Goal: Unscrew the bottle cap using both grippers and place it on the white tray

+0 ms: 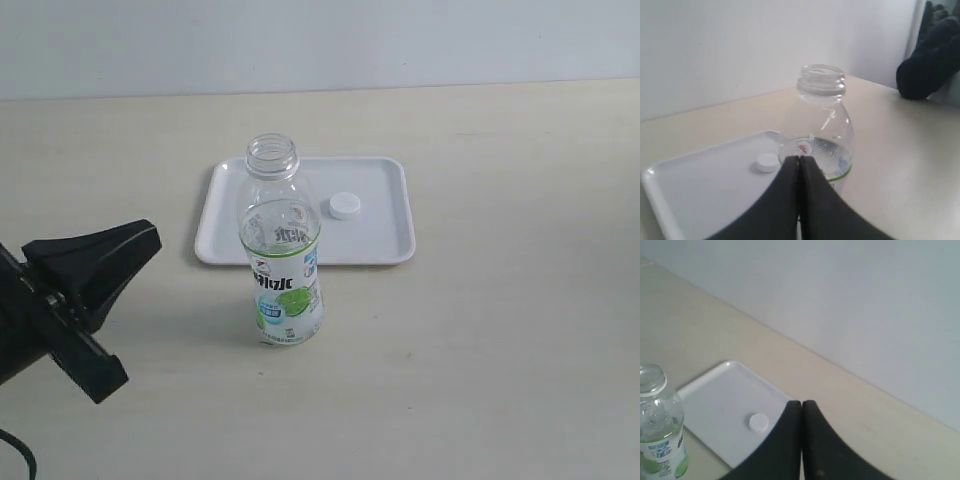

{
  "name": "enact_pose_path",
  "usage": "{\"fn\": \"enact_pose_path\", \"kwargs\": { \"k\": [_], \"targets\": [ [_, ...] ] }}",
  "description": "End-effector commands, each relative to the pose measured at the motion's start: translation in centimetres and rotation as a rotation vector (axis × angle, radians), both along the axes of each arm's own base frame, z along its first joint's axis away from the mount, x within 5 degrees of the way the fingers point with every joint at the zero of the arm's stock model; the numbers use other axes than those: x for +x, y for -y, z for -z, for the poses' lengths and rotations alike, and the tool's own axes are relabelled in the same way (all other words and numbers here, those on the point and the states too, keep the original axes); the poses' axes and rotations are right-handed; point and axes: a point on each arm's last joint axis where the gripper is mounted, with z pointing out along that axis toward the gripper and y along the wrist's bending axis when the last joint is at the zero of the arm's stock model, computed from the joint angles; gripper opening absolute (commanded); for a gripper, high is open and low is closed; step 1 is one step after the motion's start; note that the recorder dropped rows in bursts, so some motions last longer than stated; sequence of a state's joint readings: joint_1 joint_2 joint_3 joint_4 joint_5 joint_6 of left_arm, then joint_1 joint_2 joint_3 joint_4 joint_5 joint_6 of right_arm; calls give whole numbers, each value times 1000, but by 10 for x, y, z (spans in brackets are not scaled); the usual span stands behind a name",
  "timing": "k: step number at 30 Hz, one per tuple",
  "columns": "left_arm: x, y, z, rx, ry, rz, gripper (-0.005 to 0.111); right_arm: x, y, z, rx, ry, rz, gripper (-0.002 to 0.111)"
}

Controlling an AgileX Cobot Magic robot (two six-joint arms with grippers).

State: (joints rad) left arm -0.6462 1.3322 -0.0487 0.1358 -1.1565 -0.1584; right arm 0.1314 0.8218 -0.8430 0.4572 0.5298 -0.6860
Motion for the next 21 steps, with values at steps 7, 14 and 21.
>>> {"fn": "enact_pose_path", "kwargs": {
  "k": [7,14,21],
  "targets": [
    [-10,-27,-18,-36,-101,-176,0,-29,8,12,68,99,64,0],
    [-31,-41,-44,-113,10,-162,0,-29,8,12,68,99,64,0],
    [-45,-51,-52,-156,36,-147,0,-29,8,12,68,99,64,0]
  ]
}}
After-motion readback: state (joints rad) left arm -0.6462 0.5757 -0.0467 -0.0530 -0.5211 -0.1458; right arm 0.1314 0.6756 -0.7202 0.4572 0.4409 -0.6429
